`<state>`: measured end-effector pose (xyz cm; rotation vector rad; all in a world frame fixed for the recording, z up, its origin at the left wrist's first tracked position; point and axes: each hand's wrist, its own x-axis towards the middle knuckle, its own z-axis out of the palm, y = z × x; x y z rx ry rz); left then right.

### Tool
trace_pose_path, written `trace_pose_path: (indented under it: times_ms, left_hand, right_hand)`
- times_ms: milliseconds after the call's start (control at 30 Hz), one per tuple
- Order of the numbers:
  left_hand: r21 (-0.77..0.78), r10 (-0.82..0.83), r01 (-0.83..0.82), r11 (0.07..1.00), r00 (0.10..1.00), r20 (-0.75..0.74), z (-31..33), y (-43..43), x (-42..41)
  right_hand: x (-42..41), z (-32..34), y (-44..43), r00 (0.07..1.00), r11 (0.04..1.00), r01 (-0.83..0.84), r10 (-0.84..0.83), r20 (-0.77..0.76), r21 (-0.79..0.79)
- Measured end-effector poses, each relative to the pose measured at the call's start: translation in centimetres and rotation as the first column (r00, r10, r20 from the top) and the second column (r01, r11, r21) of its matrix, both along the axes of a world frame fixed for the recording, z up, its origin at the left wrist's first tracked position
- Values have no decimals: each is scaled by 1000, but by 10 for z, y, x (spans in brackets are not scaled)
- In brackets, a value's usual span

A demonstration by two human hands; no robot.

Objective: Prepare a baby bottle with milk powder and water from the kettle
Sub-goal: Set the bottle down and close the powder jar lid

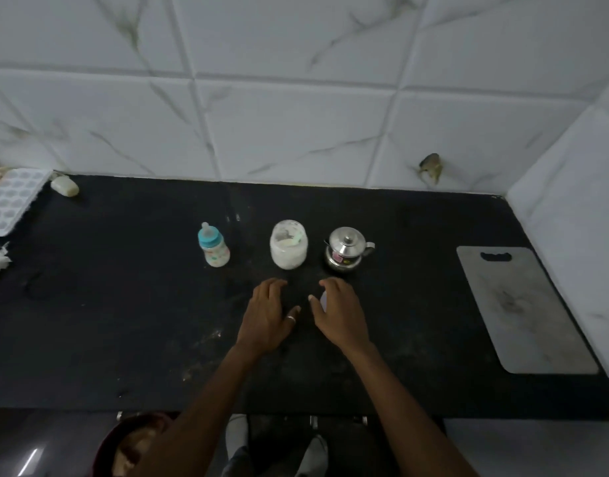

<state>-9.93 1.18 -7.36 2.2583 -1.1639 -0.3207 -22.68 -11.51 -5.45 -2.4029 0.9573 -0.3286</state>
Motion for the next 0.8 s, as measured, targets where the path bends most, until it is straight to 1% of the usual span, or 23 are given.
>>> trace_pose_path:
  times_ms: [100,233,333,600,800]
  left_hand:
    - [24,-14,14,1000,1000,6,-4,-9,-10]
    - [47,-24,23,999,999,21,-7,-16,-13]
    - [59,-23,21,998,999,30,-9,-17,-12]
    - [88,1,-1,996,1000,3,-10,-13,-4]
    - [89,34,-33,995,999,-9,-3,-15,7]
  right_hand:
    - [-18,-7,-8,995,998,25,-29,-98,-49]
    - [-24,-16,-13,978,999,6,-14,-207,-37]
    - [-22,-23,-13,971,1000,-17,13,-238,-11]
    - [-17,-28,-13,967,1000,-24,25,-252,5]
    - [-4,-10,-15,991,1000,-6,2,-131,-28]
